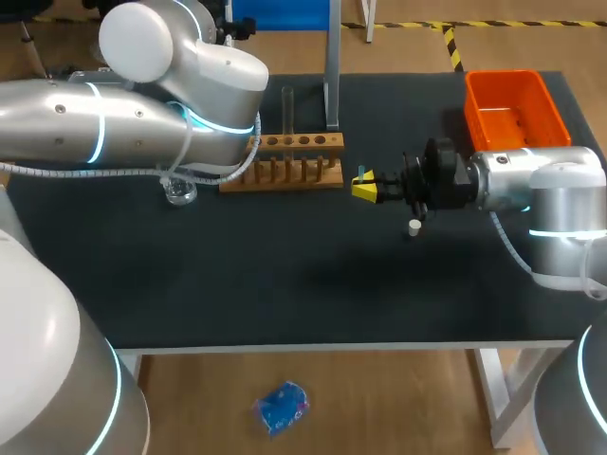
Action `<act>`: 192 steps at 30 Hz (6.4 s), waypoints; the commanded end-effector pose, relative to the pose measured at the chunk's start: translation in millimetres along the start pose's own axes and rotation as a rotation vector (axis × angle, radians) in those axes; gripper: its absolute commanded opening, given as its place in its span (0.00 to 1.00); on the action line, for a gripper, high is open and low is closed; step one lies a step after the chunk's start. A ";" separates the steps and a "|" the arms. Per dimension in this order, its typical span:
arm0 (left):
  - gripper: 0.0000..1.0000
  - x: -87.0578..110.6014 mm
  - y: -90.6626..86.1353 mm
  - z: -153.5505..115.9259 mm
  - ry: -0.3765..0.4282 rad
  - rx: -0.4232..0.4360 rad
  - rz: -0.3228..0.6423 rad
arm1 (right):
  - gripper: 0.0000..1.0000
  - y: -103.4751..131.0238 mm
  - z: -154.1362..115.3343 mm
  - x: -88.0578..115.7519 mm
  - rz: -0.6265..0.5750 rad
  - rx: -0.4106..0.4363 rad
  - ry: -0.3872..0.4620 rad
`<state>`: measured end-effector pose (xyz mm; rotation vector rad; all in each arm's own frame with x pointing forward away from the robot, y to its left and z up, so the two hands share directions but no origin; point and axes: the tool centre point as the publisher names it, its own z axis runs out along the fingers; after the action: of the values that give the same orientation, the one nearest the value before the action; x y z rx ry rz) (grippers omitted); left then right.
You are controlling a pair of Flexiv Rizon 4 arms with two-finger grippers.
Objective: Invert the test tube, pick up the pipette, mount the tip to pipette, aspirate from beaker and dispense into the tube, eject the tip, return the pipette, and cap with the stopper.
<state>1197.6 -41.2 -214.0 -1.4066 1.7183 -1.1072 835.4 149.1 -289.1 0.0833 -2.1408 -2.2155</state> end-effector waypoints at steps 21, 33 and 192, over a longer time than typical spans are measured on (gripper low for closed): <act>1.00 -3.5 -2.9 8.5 -0.059 0.024 -0.008 | 0.00 0.0 -0.1 -0.1 -0.001 0.001 0.001; 1.00 -6.2 -5.0 13.6 -0.085 0.041 -0.018 | 0.00 0.0 -0.1 -0.1 -0.001 0.001 0.001; 0.00 103.5 14.0 -289.5 0.924 0.335 0.411 | 0.00 0.0 -0.1 -0.1 -0.001 0.001 0.001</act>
<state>941.2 -72.1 -93.8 -0.1842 2.2309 -1.8588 835.5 149.1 -289.1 0.0833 -2.1408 -2.2154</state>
